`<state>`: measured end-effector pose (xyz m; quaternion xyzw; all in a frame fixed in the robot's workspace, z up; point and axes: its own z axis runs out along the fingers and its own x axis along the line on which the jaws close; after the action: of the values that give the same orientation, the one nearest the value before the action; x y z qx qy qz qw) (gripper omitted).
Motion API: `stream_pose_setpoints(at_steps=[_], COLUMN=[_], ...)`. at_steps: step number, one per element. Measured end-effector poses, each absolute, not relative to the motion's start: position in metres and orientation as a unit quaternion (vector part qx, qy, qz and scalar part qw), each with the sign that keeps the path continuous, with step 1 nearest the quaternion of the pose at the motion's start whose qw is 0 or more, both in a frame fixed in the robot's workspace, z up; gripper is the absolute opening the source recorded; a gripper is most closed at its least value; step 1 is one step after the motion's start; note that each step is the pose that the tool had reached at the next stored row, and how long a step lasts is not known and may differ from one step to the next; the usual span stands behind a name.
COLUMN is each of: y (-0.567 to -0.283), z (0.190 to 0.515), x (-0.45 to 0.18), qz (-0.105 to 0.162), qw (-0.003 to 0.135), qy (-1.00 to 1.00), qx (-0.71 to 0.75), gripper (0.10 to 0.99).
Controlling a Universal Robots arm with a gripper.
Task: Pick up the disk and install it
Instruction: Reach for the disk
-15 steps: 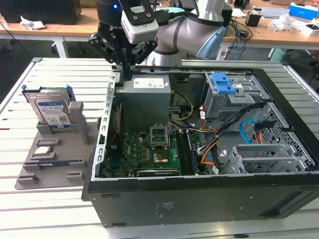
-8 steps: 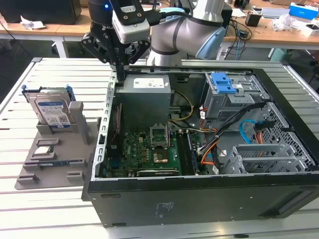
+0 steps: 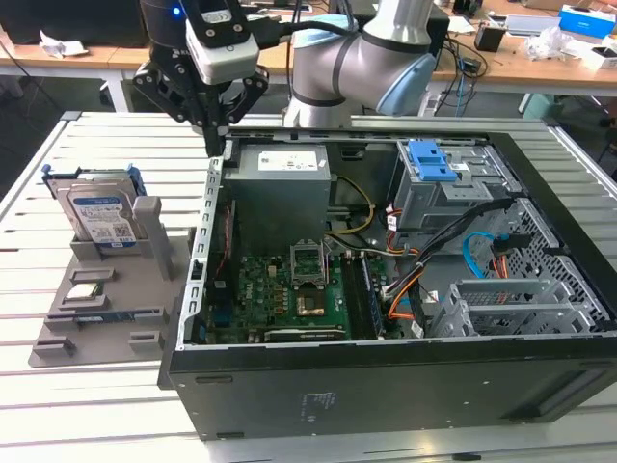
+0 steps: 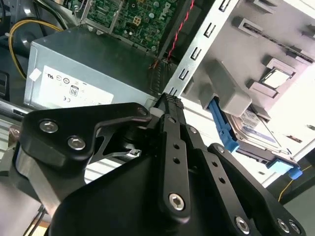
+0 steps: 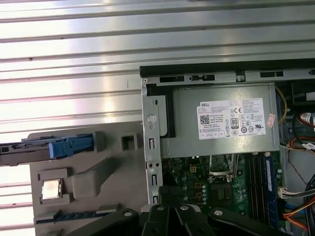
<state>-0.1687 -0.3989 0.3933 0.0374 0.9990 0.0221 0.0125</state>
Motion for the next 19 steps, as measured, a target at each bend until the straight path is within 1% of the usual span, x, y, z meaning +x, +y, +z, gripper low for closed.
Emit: stream_pose_setpoints(at_steps=[19], y=[-0.399], z=[0.393], x=[-0.198], qz=[0.022], qw=[0.012], qy=[0.999], qx=[0.037], gripper=[0.106])
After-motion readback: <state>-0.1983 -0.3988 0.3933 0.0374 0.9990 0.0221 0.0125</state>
